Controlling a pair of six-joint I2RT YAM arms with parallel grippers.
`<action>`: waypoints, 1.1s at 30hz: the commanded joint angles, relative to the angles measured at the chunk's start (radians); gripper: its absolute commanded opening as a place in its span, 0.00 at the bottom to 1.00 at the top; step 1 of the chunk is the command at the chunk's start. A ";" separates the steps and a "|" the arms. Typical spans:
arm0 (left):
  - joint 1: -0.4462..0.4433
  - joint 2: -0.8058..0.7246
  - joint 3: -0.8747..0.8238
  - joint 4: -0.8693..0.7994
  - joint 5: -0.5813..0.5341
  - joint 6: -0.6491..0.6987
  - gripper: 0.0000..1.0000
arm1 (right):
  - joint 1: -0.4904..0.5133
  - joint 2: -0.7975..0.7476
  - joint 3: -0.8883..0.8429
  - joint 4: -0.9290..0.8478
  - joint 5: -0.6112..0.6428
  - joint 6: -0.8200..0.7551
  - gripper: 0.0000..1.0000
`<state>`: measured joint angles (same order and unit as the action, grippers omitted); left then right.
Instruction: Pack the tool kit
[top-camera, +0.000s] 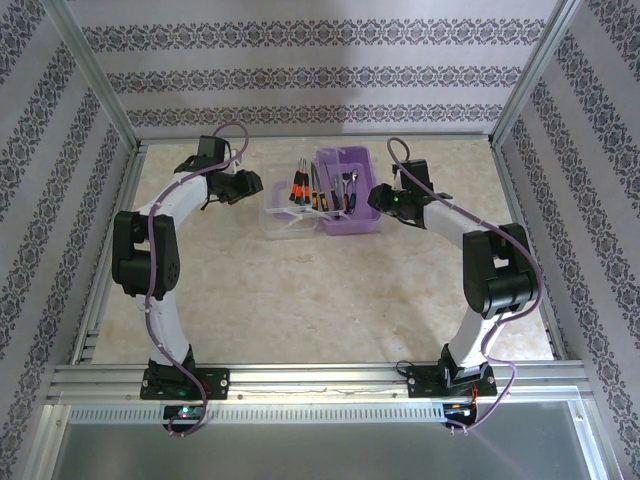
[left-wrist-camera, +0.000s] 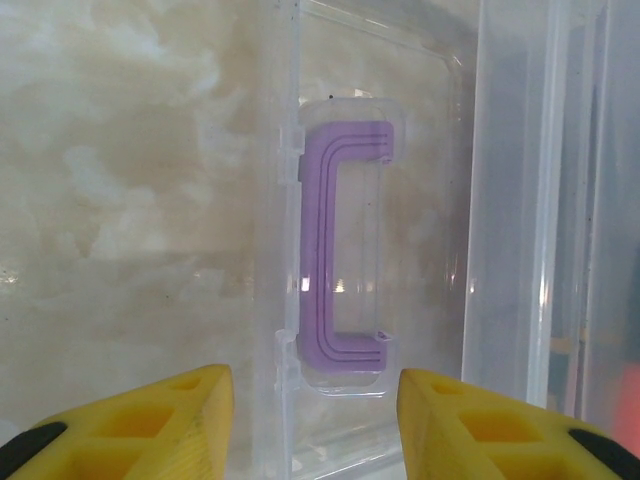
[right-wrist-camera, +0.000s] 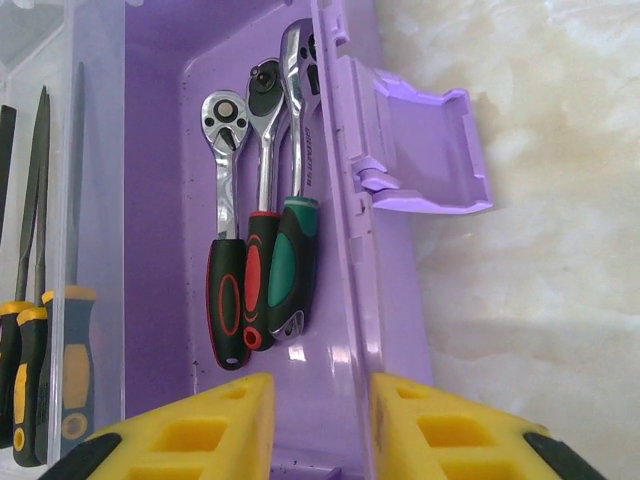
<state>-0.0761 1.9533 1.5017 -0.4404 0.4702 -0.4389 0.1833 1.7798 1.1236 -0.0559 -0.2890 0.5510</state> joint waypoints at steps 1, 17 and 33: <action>0.013 -0.022 -0.031 -0.035 0.014 0.036 0.47 | -0.026 -0.005 0.003 -0.004 -0.019 -0.002 0.31; 0.065 -0.001 -0.163 0.185 0.132 -0.186 0.48 | -0.018 0.098 0.072 -0.055 -0.102 -0.020 0.24; 0.062 -0.131 -0.352 0.235 0.069 -0.210 0.47 | 0.087 -0.030 -0.027 -0.080 -0.017 -0.018 0.20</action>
<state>-0.0174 1.8408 1.1557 -0.2295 0.5648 -0.6662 0.2600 1.7927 1.1030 -0.1047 -0.2890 0.5472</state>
